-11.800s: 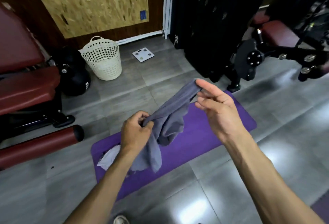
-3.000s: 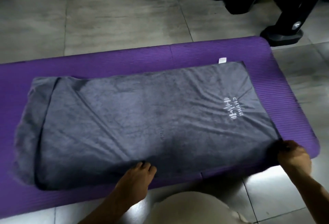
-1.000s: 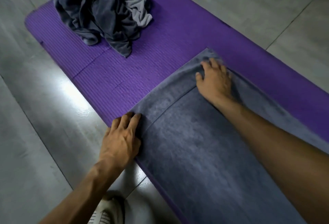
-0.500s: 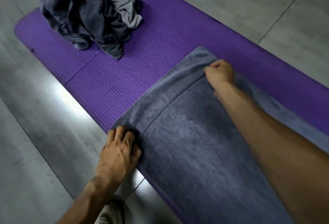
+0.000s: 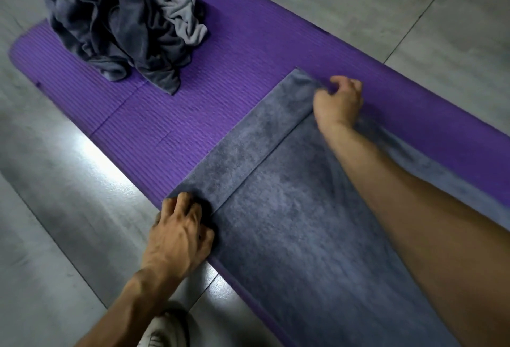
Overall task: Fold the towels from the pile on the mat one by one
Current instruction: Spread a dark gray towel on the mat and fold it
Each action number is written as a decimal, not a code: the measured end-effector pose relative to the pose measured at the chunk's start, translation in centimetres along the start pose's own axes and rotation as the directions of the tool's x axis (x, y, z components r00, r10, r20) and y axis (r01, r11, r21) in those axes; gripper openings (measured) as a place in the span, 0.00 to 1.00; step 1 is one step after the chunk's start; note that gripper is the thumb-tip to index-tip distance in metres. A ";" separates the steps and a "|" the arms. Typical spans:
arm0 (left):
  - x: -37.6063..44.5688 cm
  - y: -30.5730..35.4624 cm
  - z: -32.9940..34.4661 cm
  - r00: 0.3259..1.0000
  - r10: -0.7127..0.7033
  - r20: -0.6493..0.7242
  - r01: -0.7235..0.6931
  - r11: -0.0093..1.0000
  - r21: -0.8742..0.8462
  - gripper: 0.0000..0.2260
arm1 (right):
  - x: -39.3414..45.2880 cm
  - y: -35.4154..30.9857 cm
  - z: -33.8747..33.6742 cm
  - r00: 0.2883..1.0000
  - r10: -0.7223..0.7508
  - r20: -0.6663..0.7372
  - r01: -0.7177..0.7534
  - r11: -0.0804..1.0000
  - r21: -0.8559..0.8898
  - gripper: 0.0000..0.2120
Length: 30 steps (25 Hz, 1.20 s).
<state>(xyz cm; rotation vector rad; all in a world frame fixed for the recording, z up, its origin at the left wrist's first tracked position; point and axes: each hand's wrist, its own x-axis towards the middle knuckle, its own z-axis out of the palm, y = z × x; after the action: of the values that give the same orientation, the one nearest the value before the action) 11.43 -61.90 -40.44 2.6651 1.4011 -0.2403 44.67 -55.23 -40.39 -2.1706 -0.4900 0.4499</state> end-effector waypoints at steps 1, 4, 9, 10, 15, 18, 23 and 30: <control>-0.1 -0.2 0.2 1.000 0.006 0.021 -0.007 1.000 0.019 0.19 | -0.6 0.4 0.2 0.984 -0.178 0.022 0.178 0.958 -0.226 0.18; -0.3 -0.6 0.2 0.992 0.025 0.120 -0.029 0.999 0.028 0.22 | -1.7 2.0 1.4 0.844 -0.345 0.411 0.527 0.679 -0.512 0.24; -0.9 -0.7 1.0 0.981 0.132 0.139 -0.132 0.991 -0.016 0.29 | -3.1 3.8 0.2 0.792 -0.321 0.519 0.585 0.642 -0.496 0.30; -1.3 -0.8 1.2 0.962 0.226 0.155 -0.223 0.974 -0.036 0.28 | -4.7 4.9 -1.0 0.799 -0.394 0.455 0.593 0.643 -0.485 0.29; 0.0 0.6 -1.3 0.964 0.205 0.168 -0.212 0.977 0.022 0.28 | -20.3 14.5 -7.7 0.802 -0.384 0.458 0.593 0.609 -0.527 0.28; 0.2 6.5 -2.0 0.899 0.430 0.076 -0.434 0.900 0.047 0.27 | -29.1 18.4 -11.2 0.514 -0.490 0.703 0.849 0.405 -0.338 0.26; -1.5 18.2 0.3 0.669 0.742 0.047 -0.742 0.670 -0.029 0.27 | -30.9 23.3 -19.2 0.952 -0.174 0.250 0.294 0.742 -0.603 0.25; -8.2 30.3 3.8 0.495 0.859 0.132 -0.856 0.508 -0.099 0.26 | -33.7 31.9 -32.7 0.986 0.001 -0.167 -0.102 0.797 -0.596 0.23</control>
<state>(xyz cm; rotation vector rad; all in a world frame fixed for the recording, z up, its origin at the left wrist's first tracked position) 31.55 -86.25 -41.58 2.8446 -0.1171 -0.3070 37.33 -111.50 -42.08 -2.8187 -0.5358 0.1457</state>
